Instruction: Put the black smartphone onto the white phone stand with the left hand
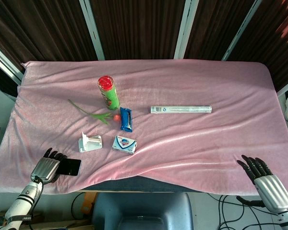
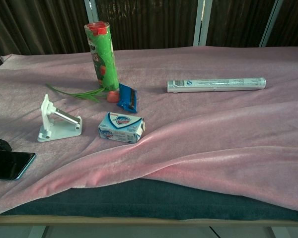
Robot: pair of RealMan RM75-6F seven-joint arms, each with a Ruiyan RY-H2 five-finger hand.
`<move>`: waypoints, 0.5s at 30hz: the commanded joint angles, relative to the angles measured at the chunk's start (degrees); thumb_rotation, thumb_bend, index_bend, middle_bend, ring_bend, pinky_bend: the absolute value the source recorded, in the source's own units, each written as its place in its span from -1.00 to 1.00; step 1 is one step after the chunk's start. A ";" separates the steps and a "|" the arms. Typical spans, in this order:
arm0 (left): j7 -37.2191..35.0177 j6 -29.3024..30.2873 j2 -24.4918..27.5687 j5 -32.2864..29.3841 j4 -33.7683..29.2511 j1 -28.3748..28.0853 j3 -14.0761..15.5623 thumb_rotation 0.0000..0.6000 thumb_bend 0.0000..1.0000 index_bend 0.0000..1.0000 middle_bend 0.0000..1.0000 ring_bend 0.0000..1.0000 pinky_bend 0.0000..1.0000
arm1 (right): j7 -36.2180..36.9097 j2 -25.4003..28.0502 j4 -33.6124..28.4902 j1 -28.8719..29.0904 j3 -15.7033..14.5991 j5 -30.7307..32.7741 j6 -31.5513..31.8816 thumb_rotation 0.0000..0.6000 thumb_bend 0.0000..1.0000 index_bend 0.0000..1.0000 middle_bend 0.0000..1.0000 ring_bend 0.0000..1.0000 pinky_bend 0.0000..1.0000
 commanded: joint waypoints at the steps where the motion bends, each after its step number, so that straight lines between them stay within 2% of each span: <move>1: 0.01 0.16 -0.08 0.14 0.07 -0.03 0.00 1.00 -0.36 -0.32 -0.16 -0.66 -1.00 | -0.26 -0.13 0.02 0.13 -0.01 -0.12 -0.22 1.00 -0.57 -1.00 -1.00 -1.00 -1.00; 4: -0.50 0.52 -0.07 0.58 0.07 0.03 -0.03 1.00 -0.36 -0.19 0.00 -0.59 -1.00 | -0.52 -0.30 -0.11 0.42 0.02 -0.12 -0.80 1.00 -0.56 -1.00 -1.00 -1.00 -1.00; 7: -1.12 1.02 0.00 1.26 0.21 0.16 -0.04 1.00 -0.36 0.03 0.22 -0.49 -1.00 | -0.80 -0.39 -0.16 0.61 -0.03 -0.24 -1.17 1.00 -0.57 -1.00 -1.00 -1.00 -1.00; 9: -1.88 1.48 -0.03 2.01 0.37 0.29 -0.08 1.00 -0.36 0.23 0.42 -0.32 -0.99 | -0.88 -0.43 -0.17 0.64 -0.03 -0.20 -1.25 1.00 -0.57 -1.00 -1.00 -1.00 -1.00; 12: -4.95 3.36 -0.67 4.52 1.27 0.86 -0.48 1.00 -0.35 0.44 0.67 0.00 -0.86 | -0.94 -0.44 -0.21 0.65 -0.01 -0.08 -1.30 1.00 -0.57 -1.00 -1.00 -1.00 -1.00; 15: -5.89 3.68 -0.81 5.15 1.58 1.00 -0.50 1.00 -0.34 0.57 0.80 0.17 -0.73 | -0.94 -0.44 -0.22 0.64 -0.02 -0.10 -1.27 1.00 -0.56 -1.00 -1.00 -1.00 -1.00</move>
